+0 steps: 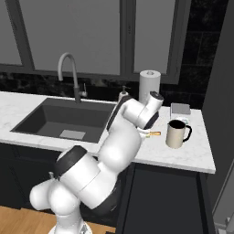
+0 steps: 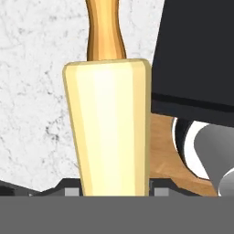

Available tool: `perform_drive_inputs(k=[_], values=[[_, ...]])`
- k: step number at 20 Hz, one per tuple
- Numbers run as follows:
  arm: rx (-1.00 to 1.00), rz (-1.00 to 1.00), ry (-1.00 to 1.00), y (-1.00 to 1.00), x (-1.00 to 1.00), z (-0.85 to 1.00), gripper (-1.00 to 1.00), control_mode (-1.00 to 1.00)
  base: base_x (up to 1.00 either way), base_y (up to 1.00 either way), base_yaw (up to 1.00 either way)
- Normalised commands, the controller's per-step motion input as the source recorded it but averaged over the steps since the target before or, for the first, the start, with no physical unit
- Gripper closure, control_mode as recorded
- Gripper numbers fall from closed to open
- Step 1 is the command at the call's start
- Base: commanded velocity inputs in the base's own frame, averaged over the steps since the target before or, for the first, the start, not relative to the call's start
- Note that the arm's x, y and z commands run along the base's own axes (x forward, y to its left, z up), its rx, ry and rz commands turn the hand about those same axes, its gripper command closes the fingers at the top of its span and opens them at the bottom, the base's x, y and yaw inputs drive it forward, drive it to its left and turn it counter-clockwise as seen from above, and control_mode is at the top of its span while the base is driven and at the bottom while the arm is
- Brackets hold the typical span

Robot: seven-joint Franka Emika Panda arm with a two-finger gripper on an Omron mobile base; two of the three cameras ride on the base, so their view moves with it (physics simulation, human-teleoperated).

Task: Pick the rolling pin from the drawer and place it on the counter.

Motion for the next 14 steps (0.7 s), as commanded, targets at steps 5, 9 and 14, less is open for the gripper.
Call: perform_drive_inputs(k=[5, 9, 14], values=[[-0.06, 0.03, 0.0, 0.39, 0.1, -0.49, 1.0, -1.0, 0.0, 0.0, 0.0], [-0.02, 0.0, 0.0, 0.34, 0.53, -0.51, 1.0, -1.0, 0.0, 0.0, 0.0], [0.0, -0.05, 0.0, 0.36, 0.97, -0.19, -1.0, -1.0, 0.0, 0.0, 0.0]])
